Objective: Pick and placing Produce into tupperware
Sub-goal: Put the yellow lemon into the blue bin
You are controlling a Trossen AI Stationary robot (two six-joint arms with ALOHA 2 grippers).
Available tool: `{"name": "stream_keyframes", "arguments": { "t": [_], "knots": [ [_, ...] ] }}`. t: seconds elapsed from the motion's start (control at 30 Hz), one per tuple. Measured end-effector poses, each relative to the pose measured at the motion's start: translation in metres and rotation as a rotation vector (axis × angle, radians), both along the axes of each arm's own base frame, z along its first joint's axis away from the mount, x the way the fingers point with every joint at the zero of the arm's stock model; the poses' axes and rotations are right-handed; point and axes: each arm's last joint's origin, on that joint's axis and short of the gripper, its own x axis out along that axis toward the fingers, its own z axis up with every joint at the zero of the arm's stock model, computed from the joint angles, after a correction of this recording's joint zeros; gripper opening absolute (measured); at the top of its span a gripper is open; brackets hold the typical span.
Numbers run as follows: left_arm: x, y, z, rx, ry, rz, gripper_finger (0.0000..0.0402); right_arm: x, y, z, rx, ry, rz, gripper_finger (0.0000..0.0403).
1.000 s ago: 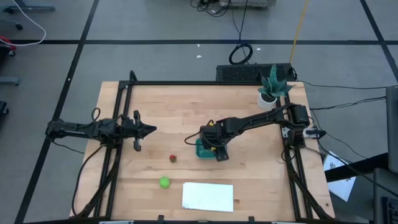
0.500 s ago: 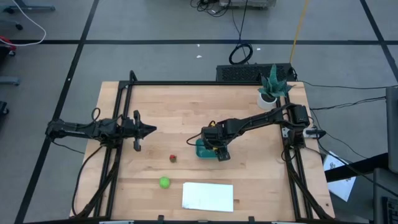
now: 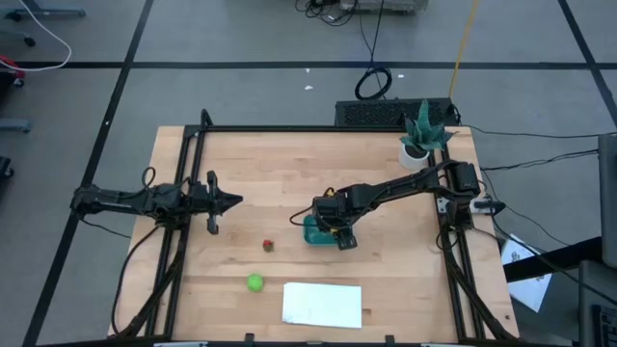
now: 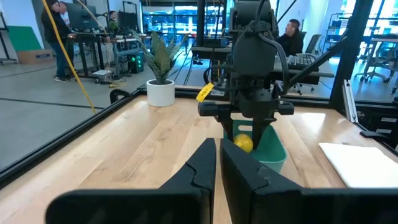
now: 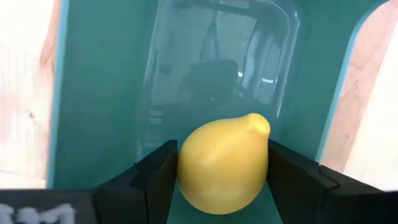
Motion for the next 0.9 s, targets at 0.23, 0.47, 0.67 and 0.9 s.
{"name": "stream_keyframes", "arguments": {
  "t": [0.23, 0.47, 0.67, 0.9],
  "knots": [
    [0.0, 0.0, 0.0, 0.0, 0.0, 0.0, 0.0026, -0.004, 0.0, -0.005, 0.002, -0.004, -0.005, 0.021],
    [0.0, 0.0, 0.0, 0.0, 0.0, 0.0, 0.0026, -0.003, 0.0, -0.006, 0.002, -0.01, -0.005, 0.021],
    [0.0, 0.0, 0.0, 0.0, 0.0, 0.0, 0.0026, -0.003, 0.0, -0.008, 0.005, -0.005, -0.003, 0.0222],
    [0.0, 0.0, 0.0, 0.0, 0.0, 0.0, 0.0026, -0.005, 0.0, -0.01, 0.006, 0.012, -0.009, 0.0245]
  ]
}}
